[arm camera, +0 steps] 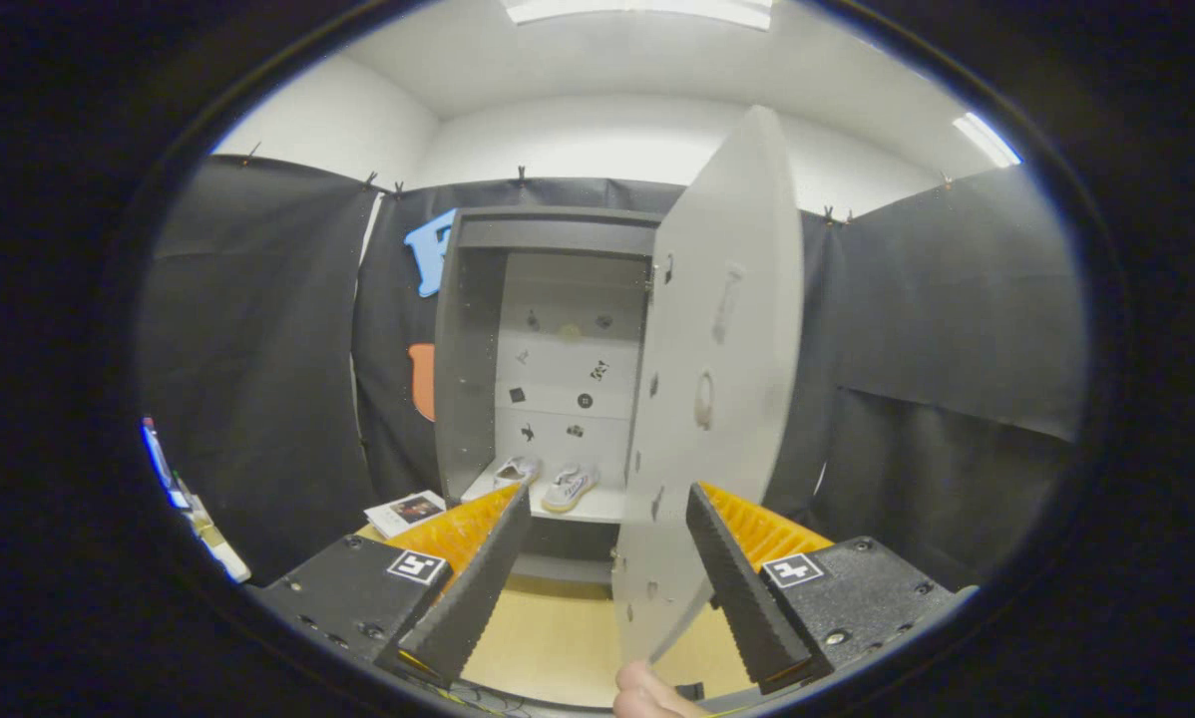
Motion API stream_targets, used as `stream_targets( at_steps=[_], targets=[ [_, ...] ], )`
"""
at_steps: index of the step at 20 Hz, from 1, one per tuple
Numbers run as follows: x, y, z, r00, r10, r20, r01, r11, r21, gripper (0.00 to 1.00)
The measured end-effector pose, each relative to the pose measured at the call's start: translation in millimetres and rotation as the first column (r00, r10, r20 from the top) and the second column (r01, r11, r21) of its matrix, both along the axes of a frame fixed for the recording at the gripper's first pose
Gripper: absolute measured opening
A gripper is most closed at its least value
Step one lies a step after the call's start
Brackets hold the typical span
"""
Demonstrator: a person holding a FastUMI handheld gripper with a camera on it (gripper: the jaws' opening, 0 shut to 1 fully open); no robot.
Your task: Open the shoe cabinet door, grab the shoes and put them into the shoe cabinet, then close the shoe cabinet door.
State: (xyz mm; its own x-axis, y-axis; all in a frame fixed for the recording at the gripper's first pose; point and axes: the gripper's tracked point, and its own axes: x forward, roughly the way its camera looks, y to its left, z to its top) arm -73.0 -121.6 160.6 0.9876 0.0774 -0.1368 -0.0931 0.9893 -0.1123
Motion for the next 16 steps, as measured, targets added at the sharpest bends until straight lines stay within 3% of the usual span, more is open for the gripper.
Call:
stream_targets(
  at_steps=[4, 10, 12, 16],
  targets=[
    [-16.9, -78.9, 5.3, 0.999, -0.045, 0.016, 0.045, 0.999, -0.013, 1.00],
    [-5.1, -163.5, 3.0, 0.994, -0.104, 0.045, 0.106, 0.993, -0.044, 1.00],
    [9.4, -184.1, -7.0, 0.987, -0.159, 0.026, 0.159, 0.986, -0.038, 1.00],
    [36.0, -187.4, -31.5, 0.990, -0.127, -0.064, 0.126, 0.992, -0.019, 1.00]
  ],
)
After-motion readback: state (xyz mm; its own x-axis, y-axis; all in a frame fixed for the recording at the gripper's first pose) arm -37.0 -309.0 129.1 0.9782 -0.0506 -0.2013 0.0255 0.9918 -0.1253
